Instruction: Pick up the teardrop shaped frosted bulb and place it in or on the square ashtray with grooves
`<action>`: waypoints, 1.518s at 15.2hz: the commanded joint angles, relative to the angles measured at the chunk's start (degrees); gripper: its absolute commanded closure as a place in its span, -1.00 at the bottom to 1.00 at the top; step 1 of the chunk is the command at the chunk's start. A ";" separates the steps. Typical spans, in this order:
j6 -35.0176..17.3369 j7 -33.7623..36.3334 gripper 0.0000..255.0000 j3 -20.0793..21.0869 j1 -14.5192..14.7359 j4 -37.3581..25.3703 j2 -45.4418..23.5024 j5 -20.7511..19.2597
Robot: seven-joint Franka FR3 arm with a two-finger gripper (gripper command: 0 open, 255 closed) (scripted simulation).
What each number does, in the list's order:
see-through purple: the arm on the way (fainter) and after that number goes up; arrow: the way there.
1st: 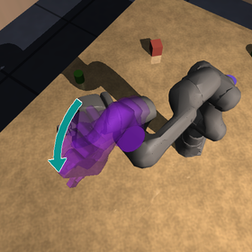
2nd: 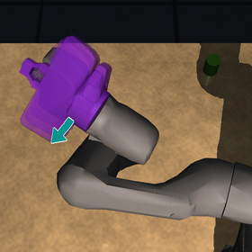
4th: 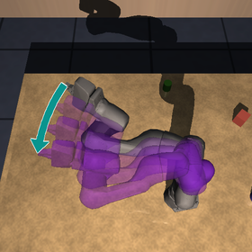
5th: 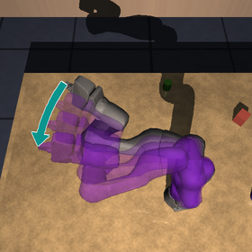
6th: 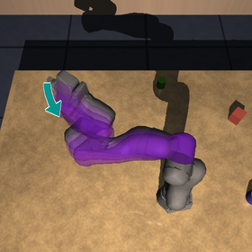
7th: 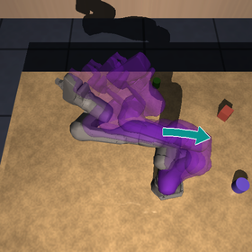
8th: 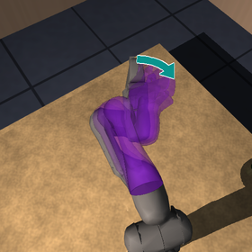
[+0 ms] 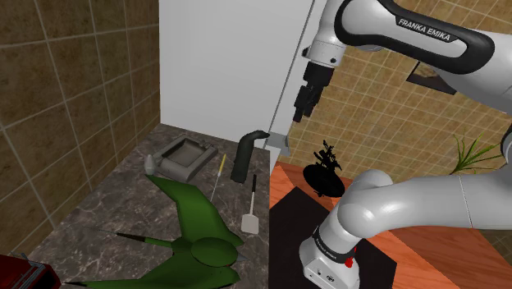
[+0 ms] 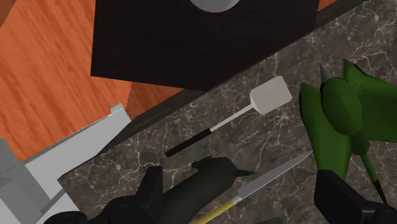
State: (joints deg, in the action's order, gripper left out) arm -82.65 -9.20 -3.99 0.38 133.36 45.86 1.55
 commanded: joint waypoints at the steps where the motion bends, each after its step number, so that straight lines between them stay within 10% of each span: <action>1: 0.00 0.00 -1.00 0.00 0.00 0.00 0.00 0.00; 23: -29.83 21.21 -1.00 14.72 4.70 -8.62 -35.32 10.86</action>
State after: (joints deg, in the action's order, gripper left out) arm -111.49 11.03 10.24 4.93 126.23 12.78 12.41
